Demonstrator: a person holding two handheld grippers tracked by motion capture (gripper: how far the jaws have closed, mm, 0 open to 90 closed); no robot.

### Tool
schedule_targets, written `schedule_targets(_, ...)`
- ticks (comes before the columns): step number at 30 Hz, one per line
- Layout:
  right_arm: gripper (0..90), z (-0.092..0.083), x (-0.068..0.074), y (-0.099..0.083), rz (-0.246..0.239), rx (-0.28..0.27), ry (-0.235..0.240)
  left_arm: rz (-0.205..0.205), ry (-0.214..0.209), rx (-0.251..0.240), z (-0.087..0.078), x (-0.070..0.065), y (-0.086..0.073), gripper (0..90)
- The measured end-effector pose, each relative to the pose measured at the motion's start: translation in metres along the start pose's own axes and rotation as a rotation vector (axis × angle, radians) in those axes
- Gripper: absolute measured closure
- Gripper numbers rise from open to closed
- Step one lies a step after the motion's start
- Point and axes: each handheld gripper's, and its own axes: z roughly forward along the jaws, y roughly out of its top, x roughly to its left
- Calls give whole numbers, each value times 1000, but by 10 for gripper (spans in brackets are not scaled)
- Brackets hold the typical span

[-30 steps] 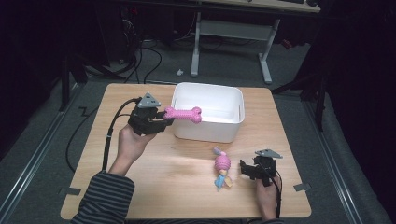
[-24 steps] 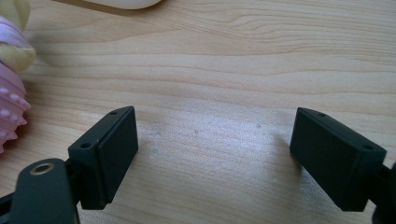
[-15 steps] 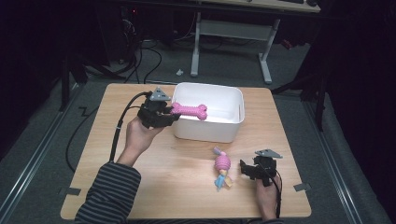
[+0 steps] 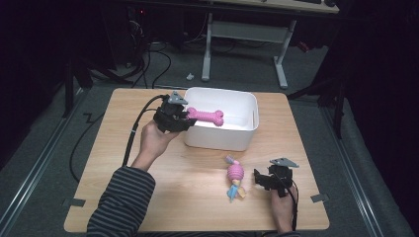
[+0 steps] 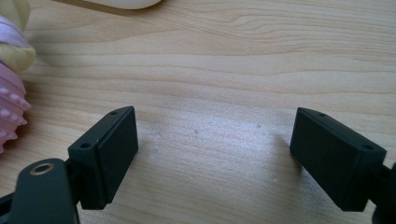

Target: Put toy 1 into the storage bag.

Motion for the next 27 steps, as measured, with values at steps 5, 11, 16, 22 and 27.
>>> schedule_targets(5,152,0,0,0,-2,-1,-1,-5,-4,15,7,-1,2,640)
schedule_targets(11,152,0,0,0,-2,-1,-1,-14,-10,32,16,2,5,639)
schedule_targets(16,152,0,0,0,-1,-1,-1,-19,-11,39,20,2,7,639)
schedule_targets(22,152,0,0,0,-2,-1,-1,-24,-13,47,25,4,7,639)
schedule_targets(27,152,0,0,0,-2,-1,-1,-31,-10,54,28,6,8,639)
